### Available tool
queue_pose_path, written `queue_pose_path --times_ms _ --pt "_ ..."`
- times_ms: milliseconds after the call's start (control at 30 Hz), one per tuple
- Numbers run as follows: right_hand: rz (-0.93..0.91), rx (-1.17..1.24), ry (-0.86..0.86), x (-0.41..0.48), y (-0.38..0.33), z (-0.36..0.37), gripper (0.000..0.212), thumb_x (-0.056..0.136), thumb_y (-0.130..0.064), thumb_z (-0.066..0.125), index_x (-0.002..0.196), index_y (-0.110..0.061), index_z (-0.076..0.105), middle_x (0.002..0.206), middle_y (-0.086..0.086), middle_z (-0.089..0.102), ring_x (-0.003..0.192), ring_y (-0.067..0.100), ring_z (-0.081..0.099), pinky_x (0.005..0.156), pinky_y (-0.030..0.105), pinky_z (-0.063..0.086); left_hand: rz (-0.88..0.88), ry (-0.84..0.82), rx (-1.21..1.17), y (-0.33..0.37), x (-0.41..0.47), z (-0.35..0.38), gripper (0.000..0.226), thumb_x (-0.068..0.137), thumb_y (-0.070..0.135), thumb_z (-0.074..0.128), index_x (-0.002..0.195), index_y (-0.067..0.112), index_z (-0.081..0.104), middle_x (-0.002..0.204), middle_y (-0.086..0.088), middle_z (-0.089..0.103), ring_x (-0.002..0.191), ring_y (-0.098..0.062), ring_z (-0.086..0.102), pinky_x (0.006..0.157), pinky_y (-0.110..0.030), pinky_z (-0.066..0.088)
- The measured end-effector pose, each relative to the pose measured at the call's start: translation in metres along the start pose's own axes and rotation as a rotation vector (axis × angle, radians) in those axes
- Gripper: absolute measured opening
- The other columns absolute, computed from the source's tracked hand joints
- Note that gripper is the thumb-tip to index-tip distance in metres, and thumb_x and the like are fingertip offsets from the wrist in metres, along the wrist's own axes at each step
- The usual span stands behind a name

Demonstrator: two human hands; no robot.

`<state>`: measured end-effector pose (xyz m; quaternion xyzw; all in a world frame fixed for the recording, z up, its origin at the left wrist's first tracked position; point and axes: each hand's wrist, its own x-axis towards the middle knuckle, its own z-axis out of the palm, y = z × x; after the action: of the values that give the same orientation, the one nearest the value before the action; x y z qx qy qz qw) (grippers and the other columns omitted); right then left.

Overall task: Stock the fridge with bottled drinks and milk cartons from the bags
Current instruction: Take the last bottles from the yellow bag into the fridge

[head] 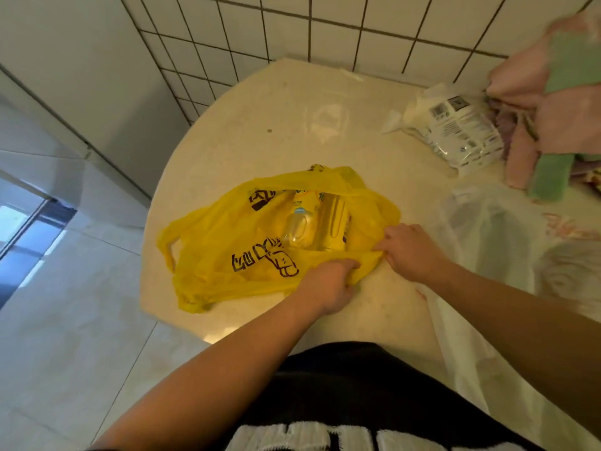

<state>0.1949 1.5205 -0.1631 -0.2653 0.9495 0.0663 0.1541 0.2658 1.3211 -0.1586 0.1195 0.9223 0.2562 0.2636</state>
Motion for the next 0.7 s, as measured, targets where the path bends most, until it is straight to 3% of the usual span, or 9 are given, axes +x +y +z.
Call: queue_pose_path --times_ms 100,167,300,367,433,500,600,700 --pt "0.039 -0.007 -0.133 -0.006 0.000 0.010 0.037 0.096 -0.037 0.042 0.130 -0.039 0.057 0.126 -0.001 0.054 0.122 0.021 0.049 0.107 0.040 0.022 0.015 -0.084 -0.023 -0.003 -0.002 0.004 0.056 0.096 0.038 0.058 0.147 0.020 0.043 0.150 -0.007 0.046 0.136 -0.026 0.044 0.110 -0.035 0.038" --pt "0.101 0.008 -0.132 -0.005 -0.004 0.012 0.039 0.095 -0.046 0.037 0.124 -0.036 0.061 0.124 -0.002 0.059 0.120 0.020 0.052 0.112 0.045 0.015 0.041 -0.012 -0.068 -0.007 -0.006 0.001 0.050 0.094 0.034 0.060 0.141 0.019 0.052 0.143 -0.006 0.053 0.130 -0.024 0.050 0.107 -0.032 0.040" --pt "0.247 0.079 0.192 0.004 -0.014 0.000 0.047 0.090 -0.055 0.033 0.095 -0.024 0.068 0.096 0.002 0.069 0.097 0.028 0.062 0.100 0.045 0.028 -0.038 0.341 -0.213 -0.026 -0.007 -0.022 0.030 0.091 0.022 0.064 0.121 0.018 0.065 0.121 -0.004 0.061 0.114 -0.021 0.056 0.098 -0.029 0.042" --pt "0.155 0.156 0.372 0.011 -0.023 -0.008 0.043 0.086 -0.047 0.038 0.095 -0.019 0.069 0.093 0.005 0.066 0.091 0.032 0.063 0.088 0.044 0.039 -0.145 0.514 -0.263 -0.037 -0.003 -0.040 0.029 0.090 0.020 0.065 0.119 0.016 0.064 0.123 -0.008 0.057 0.113 -0.023 0.055 0.097 -0.029 0.040" --pt "-0.015 0.211 0.453 0.022 -0.033 -0.016 0.032 0.082 -0.033 0.049 0.101 -0.017 0.069 0.098 0.006 0.064 0.093 0.033 0.062 0.080 0.043 0.047 -0.228 0.554 -0.266 -0.046 0.006 -0.054 0.035 0.089 0.021 0.068 0.123 0.015 0.062 0.129 -0.011 0.052 0.119 -0.025 0.051 0.100 -0.028 0.037" --pt "-0.125 0.234 0.354 0.034 -0.045 -0.021 0.034 0.079 -0.021 0.059 0.112 -0.019 0.067 0.114 0.005 0.062 0.107 0.032 0.057 0.086 0.044 0.045 -0.294 0.493 -0.266 -0.057 0.020 -0.059 0.045 0.087 0.025 0.071 0.129 0.015 0.057 0.134 -0.012 0.049 0.125 -0.026 0.047 0.104 -0.032 0.036" --pt "-0.130 0.159 0.135 0.044 -0.052 -0.025 0.051 0.083 -0.017 0.060 0.132 -0.028 0.054 0.144 -0.001 0.043 0.133 0.027 0.038 0.102 0.043 0.032 -0.368 0.407 -0.295 -0.069 0.036 -0.059 0.064 0.082 0.034 0.077 0.137 0.016 0.049 0.138 -0.011 0.050 0.130 -0.027 0.044 0.106 -0.036 0.037" --pt "-0.152 0.017 0.121 0.051 -0.054 -0.034 0.053 0.084 -0.015 0.057 0.133 -0.032 0.050 0.148 -0.004 0.038 0.136 0.026 0.033 0.110 0.045 0.022 -0.469 0.336 -0.410 -0.073 0.044 -0.055 0.086 0.075 0.041 0.082 0.143 0.014 0.038 0.138 -0.011 0.051 0.128 -0.028 0.049 0.104 -0.043 0.044"
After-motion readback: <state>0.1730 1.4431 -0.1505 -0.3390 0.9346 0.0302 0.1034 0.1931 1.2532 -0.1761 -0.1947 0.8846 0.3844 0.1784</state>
